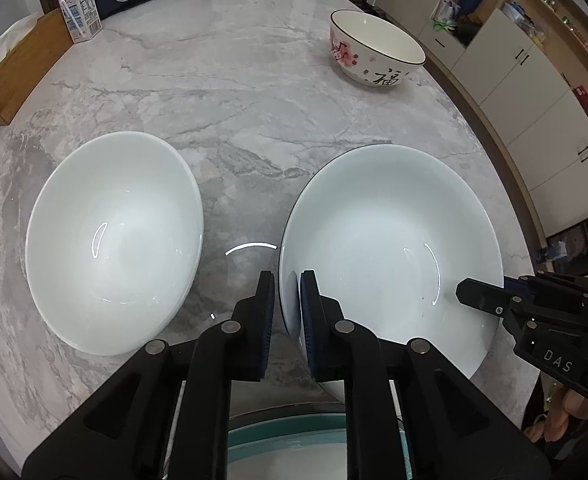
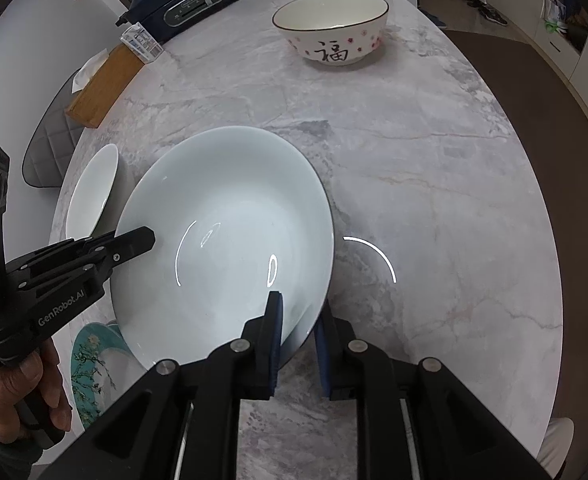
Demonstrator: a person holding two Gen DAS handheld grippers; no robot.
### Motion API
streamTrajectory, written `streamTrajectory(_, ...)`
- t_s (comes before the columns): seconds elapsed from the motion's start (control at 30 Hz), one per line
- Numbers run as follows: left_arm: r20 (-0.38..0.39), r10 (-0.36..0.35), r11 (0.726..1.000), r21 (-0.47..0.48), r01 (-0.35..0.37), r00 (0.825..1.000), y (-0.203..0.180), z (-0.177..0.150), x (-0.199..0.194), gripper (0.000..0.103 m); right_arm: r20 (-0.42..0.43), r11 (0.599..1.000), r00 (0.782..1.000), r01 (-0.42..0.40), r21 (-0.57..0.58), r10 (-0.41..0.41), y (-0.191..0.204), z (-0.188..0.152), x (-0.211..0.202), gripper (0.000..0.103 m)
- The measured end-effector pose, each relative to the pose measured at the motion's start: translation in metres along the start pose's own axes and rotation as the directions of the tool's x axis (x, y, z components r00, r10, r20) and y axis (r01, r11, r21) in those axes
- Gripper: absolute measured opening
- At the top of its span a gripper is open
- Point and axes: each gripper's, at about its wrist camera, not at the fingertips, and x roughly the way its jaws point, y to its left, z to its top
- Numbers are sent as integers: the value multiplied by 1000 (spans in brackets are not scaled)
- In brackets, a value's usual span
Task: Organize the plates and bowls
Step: 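Lift and carry the large white bowl beside the plate stack, then lower the large white bowl onto the table and open the right gripper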
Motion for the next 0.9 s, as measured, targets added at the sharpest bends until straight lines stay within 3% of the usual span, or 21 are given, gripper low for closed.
streamTrajectory(0.03, 6, -2, 1000, -9, 2, 1000, 2, -1, -2, 23, 4, 1000, 1000, 5, -5, -4, 1, 0, -1, 20)
streamTrajectory(0.1, 24, -14, 1000, -27, 14, 1000, 7, -3, -10, 49, 8, 1000, 1000, 1, -7, -1, 2, 0, -3, 23)
streamTrajectory(0.17, 41, -19, 999, -30, 21, 999, 10, -7, -20, 51, 18, 1000, 1000, 13, -14, -13, 3, -1, -6, 35)
streamTrajectory(0.43, 121, -55, 997, -55, 62, 991, 25, -23, -82, 62, 70, 1000, 997, 17, -12, -16, 5, -2, -33, 62)
streamTrajectory(0.5, 144, -67, 994, -78, 79, 987, 37, -27, -101, 70, 96, 1000, 995, 23, -14, -22, 7, 0, -46, 71)
streamTrajectory(0.67, 154, -78, 974, -200, 108, 985, 92, -39, -130, 81, 164, 999, 986, -36, -6, 37, 16, 14, -73, 96)
streamTrajectory(0.7, 157, -86, 966, -227, 121, 984, 103, -42, -133, 95, 180, 998, 982, -59, -8, 59, 21, 19, -78, 100)
streamTrajectory(0.73, 163, -86, 961, -248, 125, 983, 115, -45, -137, 103, 200, 996, 976, -87, -10, 87, 25, 23, -83, 103)
streamTrajectory(0.9, 256, 13, 957, -285, 63, 967, 162, -56, -159, 103, 248, 986, 954, -160, -51, 168, 54, 43, -91, 103)
